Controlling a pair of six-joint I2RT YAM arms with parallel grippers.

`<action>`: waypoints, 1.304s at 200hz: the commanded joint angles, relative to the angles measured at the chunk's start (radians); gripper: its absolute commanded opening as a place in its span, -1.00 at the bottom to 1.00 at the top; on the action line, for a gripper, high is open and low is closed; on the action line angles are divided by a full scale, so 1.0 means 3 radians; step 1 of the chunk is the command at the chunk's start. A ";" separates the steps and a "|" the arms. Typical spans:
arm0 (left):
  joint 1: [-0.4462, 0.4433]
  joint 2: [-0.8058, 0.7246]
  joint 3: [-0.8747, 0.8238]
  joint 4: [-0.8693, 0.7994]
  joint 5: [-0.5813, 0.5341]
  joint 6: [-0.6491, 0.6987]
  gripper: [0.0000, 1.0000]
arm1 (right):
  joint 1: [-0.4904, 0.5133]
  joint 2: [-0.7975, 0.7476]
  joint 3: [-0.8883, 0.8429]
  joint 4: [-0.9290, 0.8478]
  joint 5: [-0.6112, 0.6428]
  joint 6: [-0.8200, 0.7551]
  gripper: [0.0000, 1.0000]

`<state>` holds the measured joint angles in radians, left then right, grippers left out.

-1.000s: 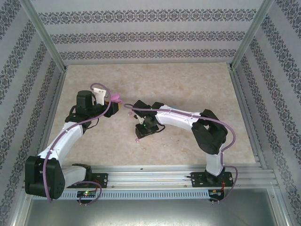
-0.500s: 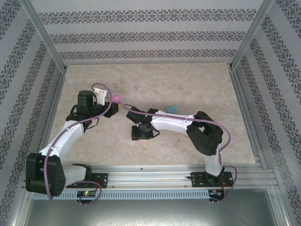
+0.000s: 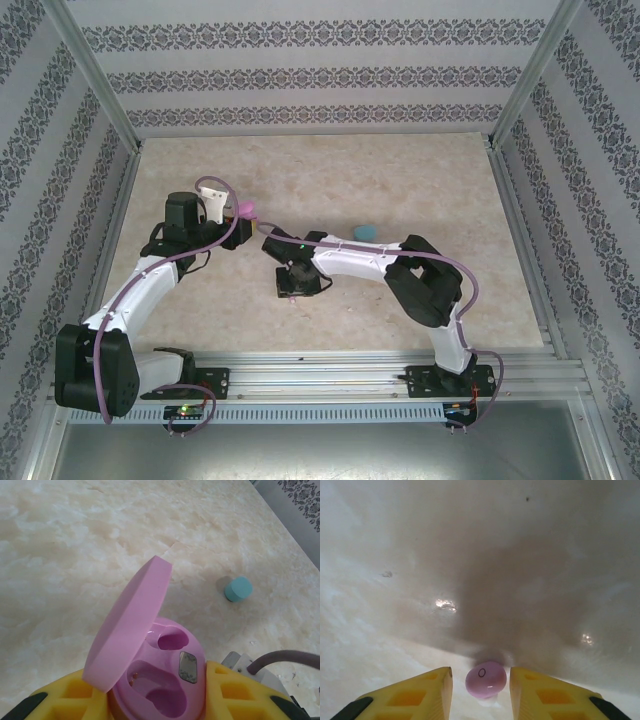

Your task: Insert the wireless bluetooth earbuds into the charging case

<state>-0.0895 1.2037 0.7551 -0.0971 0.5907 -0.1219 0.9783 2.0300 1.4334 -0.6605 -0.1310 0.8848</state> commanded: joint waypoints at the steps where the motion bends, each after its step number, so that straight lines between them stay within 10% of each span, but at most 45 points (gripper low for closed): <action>1: 0.0035 -0.0030 0.0050 0.0030 0.0034 0.0076 -0.54 | 0.0032 0.0061 0.0115 -0.0132 0.0048 0.0045 -0.29; 119: 0.0032 -0.0067 0.0023 0.0033 0.0086 0.0089 -0.53 | 0.0040 0.0218 0.0266 -0.0222 0.0010 -0.0056 -0.63; 261: 0.0014 -0.0386 -0.0432 0.1041 0.0729 0.0079 -0.52 | -0.0330 -0.1516 -0.0727 0.0686 -0.0146 -0.0206 -0.74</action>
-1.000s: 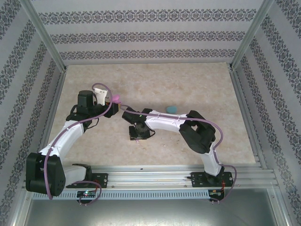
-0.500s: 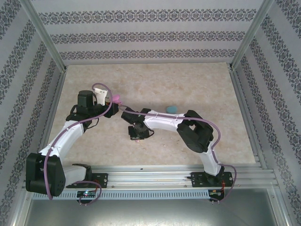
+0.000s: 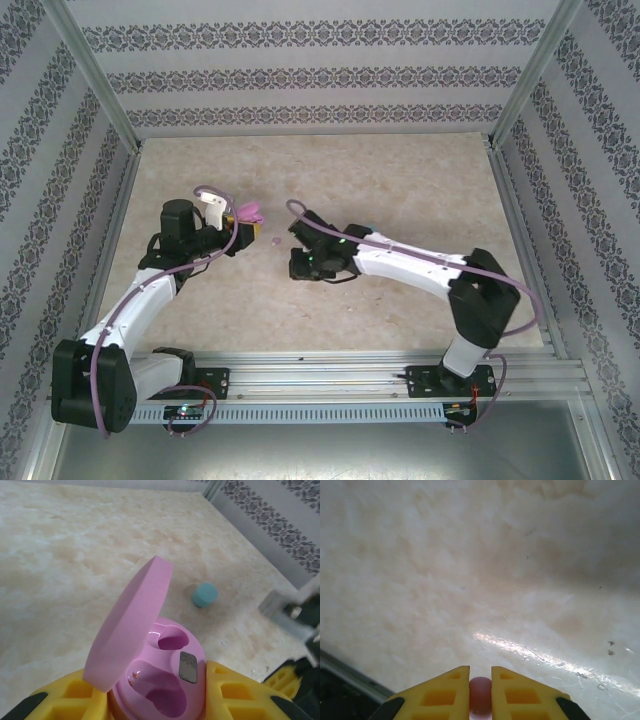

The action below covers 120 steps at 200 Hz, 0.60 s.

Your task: Insert the wireless bluetooth earbuds into the charging case

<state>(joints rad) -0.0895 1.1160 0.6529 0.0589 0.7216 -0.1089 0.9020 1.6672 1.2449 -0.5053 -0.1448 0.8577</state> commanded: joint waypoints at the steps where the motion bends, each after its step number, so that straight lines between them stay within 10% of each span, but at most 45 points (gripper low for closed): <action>1: 0.0013 -0.0097 -0.0096 0.0535 0.0299 0.0033 -0.52 | -0.0076 -0.0319 -0.0102 0.0170 -0.0105 -0.0120 -0.74; 120: -0.0661 -0.0059 -0.0205 0.1709 0.0731 0.0363 -0.48 | -0.0123 -0.1236 0.0139 0.0492 -0.0768 -0.0883 -0.72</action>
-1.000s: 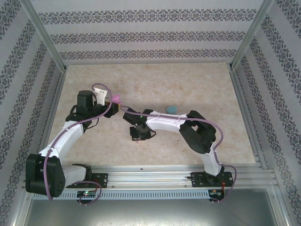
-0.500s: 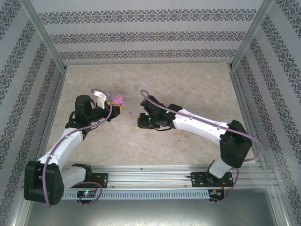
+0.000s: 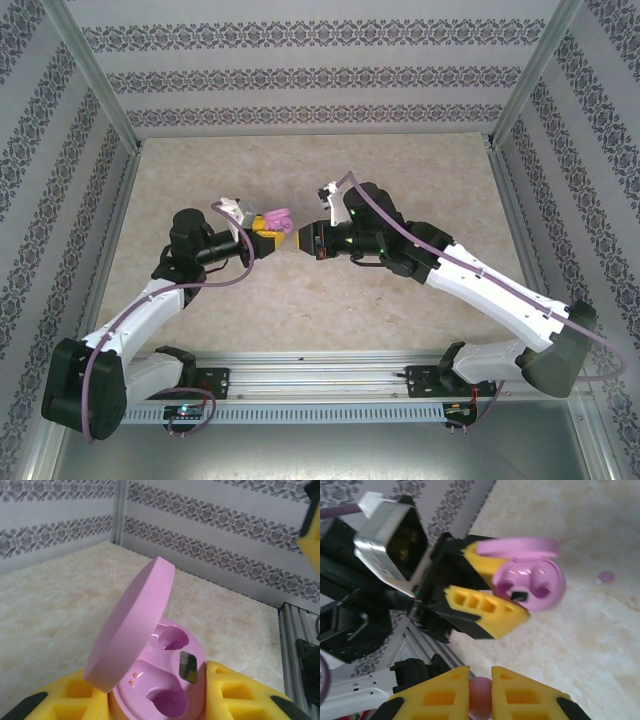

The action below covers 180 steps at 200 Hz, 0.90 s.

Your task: Insert the wireless bluetooth earbuds into the charging case

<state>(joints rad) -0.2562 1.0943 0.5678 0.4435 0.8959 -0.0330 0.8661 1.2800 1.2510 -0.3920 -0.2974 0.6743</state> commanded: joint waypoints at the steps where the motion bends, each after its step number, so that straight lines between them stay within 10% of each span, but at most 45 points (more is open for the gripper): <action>1: -0.0111 0.0013 0.0082 0.0431 0.0152 0.0110 -0.48 | -0.0003 0.0059 0.0122 0.0120 -0.0266 -0.0275 -0.73; 180: -0.0371 0.0088 0.0234 0.0475 0.0245 -0.0129 -0.50 | -0.0167 0.0472 0.0227 0.0422 -0.0157 -0.0628 -0.74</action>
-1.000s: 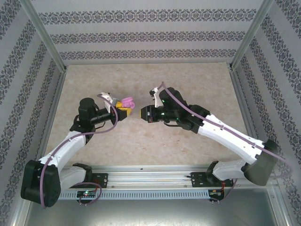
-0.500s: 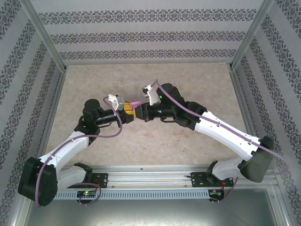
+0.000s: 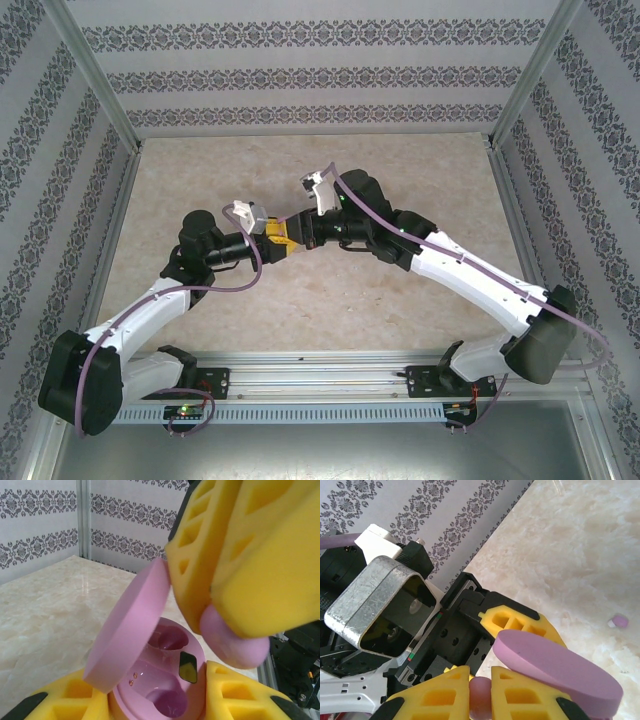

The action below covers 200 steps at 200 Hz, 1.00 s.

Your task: Insert the wireless bluetooth earbuds into the charging case

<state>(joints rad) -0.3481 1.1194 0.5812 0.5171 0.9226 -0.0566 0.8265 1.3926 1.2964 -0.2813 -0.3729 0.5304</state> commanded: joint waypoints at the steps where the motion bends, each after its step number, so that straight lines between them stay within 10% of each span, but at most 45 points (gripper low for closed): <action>1: -0.0066 0.0005 0.0189 0.0230 0.0156 -0.0051 -0.50 | -0.0035 0.0100 0.0076 0.0053 0.0094 -0.0150 -0.74; 200: -0.0068 0.0091 0.0280 0.0713 0.0180 -0.0425 -0.50 | -0.0148 0.0206 -0.0320 0.0337 0.0178 -0.0082 -0.71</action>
<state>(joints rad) -0.3481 1.1786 0.6025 0.5396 0.9154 -0.1745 0.8097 1.4315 1.2438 -0.1570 -0.3073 0.4519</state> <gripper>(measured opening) 0.347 0.145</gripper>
